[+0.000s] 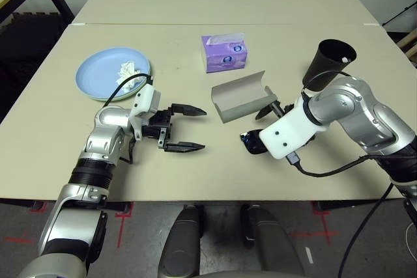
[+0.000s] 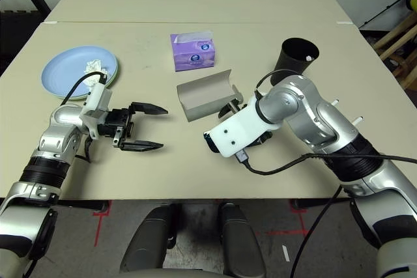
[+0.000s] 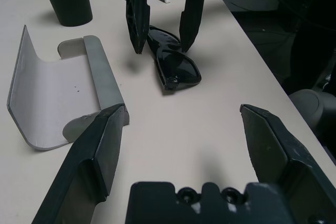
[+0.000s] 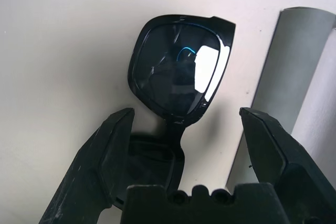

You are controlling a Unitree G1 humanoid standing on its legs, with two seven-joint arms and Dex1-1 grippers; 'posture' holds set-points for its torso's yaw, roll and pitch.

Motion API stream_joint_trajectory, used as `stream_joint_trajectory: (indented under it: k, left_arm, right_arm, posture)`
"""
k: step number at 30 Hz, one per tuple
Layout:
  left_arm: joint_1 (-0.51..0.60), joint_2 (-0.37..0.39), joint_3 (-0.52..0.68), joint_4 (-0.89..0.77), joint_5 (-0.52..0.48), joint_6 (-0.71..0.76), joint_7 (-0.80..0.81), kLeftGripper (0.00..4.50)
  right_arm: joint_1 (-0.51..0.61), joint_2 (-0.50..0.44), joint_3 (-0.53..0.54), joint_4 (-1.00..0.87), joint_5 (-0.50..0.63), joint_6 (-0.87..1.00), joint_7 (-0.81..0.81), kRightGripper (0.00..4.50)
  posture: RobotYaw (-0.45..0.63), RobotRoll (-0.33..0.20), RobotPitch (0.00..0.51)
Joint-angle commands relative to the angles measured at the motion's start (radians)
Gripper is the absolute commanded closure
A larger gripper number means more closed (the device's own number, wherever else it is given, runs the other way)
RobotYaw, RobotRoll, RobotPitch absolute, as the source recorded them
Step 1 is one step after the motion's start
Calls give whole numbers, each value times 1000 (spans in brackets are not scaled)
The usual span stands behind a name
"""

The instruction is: Organize and tidy the items on the table.

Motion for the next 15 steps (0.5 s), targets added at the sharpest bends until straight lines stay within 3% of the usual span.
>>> stream_joint_trajectory:
  k: [1, 10, 13, 15]
  left_arm:
    - [6, 8, -5, -8, 13, 0, -3, 38]
    - [12, 12, -4, -18, 12, 4, -1, 38]
    - [12, 12, -4, -19, 12, 5, 0, 0]
    - [12, 13, -4, -20, 12, 6, 1, 0]
  right_arm:
    - [6, 1, 13, -12, 10, 9, 7, 0]
    - [3, 4, 17, 2, 5, -2, 2, 0]
    - [3, 3, 18, 8, 4, -7, 1, 619]
    - [3, 3, 19, 10, 3, -10, 2, 1361]
  posture:
    - [147, 0, 172]
    - [150, 0, 173]
    - [151, 0, 174]
    - [151, 0, 174]
